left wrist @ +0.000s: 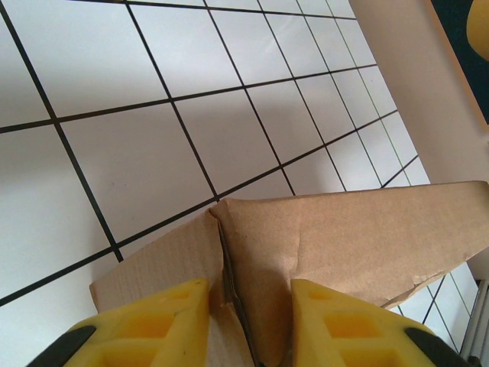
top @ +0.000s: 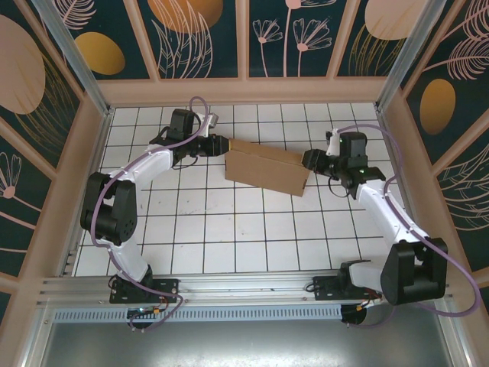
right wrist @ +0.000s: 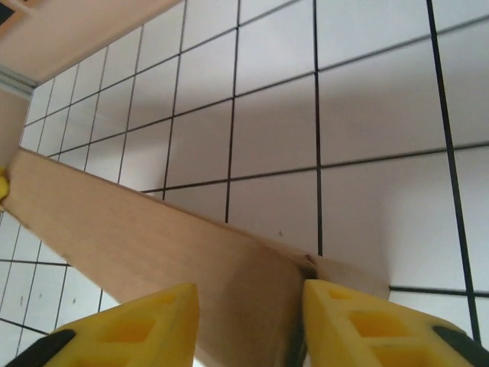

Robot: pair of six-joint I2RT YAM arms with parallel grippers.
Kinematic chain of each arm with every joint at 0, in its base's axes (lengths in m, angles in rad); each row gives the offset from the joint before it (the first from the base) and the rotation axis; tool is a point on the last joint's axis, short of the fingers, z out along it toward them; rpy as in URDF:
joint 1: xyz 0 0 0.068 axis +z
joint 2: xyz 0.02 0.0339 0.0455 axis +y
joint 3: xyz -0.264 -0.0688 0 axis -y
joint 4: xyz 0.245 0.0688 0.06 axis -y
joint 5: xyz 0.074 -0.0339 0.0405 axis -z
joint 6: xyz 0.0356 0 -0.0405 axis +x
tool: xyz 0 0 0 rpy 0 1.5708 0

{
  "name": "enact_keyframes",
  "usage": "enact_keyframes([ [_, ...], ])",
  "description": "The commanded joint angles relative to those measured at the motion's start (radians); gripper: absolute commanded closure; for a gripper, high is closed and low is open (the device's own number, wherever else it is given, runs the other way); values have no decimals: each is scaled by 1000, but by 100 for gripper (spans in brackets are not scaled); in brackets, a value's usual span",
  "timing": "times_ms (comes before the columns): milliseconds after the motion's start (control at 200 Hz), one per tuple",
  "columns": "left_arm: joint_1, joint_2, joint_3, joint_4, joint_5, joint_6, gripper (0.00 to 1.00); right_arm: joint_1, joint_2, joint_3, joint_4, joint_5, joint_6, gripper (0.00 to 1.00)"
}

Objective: Fold the paper box

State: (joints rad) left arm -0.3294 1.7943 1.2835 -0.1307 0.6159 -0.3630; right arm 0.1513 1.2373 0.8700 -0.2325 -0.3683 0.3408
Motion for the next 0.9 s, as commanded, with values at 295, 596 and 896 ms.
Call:
enact_keyframes([
  [295, 1, 61, -70, -152, -78, -5, 71, -16, -6, -124, -17, 118, -58, 89],
  [596, 1, 50, -68, -149, -76, -14, 69, 146, 63, -73, -170, 435, -159, 89],
  [896, 1, 33, -78, -149, -76, -12, 67, 263, 71, 84, -203, 523, -384, 72],
])
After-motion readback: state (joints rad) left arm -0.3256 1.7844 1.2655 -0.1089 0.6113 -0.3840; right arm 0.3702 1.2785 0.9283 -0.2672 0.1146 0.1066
